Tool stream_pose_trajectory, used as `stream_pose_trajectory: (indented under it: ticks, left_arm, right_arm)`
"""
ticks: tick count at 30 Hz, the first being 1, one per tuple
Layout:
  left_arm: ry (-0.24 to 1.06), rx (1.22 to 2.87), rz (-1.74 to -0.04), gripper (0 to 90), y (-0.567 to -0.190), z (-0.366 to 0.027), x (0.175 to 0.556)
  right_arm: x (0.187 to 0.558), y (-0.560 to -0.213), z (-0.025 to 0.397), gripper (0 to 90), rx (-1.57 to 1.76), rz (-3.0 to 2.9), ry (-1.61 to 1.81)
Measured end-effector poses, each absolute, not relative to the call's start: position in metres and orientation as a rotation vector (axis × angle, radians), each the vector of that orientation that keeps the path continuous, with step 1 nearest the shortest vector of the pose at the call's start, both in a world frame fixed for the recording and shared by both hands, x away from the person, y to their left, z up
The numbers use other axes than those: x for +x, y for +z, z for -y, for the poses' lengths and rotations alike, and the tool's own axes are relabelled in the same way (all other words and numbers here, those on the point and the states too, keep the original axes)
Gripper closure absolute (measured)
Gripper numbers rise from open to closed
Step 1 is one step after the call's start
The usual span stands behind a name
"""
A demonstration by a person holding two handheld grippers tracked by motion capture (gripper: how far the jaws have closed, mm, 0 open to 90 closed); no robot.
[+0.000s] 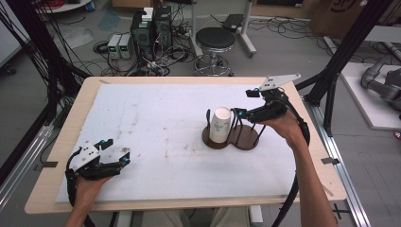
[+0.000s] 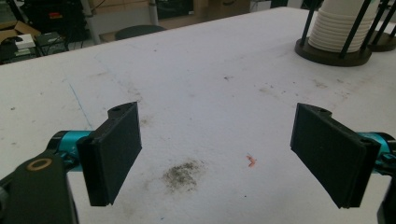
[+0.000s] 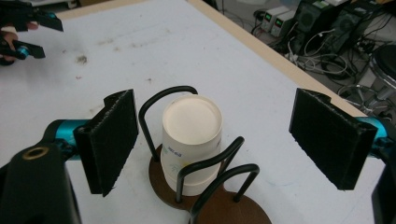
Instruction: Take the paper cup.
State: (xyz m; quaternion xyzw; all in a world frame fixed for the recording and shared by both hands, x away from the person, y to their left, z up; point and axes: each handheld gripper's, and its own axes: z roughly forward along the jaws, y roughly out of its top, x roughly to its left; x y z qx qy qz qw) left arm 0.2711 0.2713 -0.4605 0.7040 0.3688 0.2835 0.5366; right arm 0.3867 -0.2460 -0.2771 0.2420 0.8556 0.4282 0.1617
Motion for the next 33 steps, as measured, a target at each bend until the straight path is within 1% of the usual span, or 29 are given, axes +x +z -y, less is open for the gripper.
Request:
stream_pose_trajectory:
  ticks: [11,19,33]
  left_arm:
    - [0.679,1.692,-0.869,16.1,-0.46,-0.27,0.271]
    - [0.675,1.701,-0.875,16.2,-0.46,-0.27,0.272]
    - [0.697,1.705,-0.873,16.2,-0.46,-0.268,0.271]
  right_arm:
    - [0.405,-0.273,0.216,16.7,0.576,-2.592,1.062]
    - [0.42,-0.281,0.198,16.7,0.54,-2.712,0.883]
    - [0.434,-0.299,0.184,16.7,0.499,-2.812,0.779]
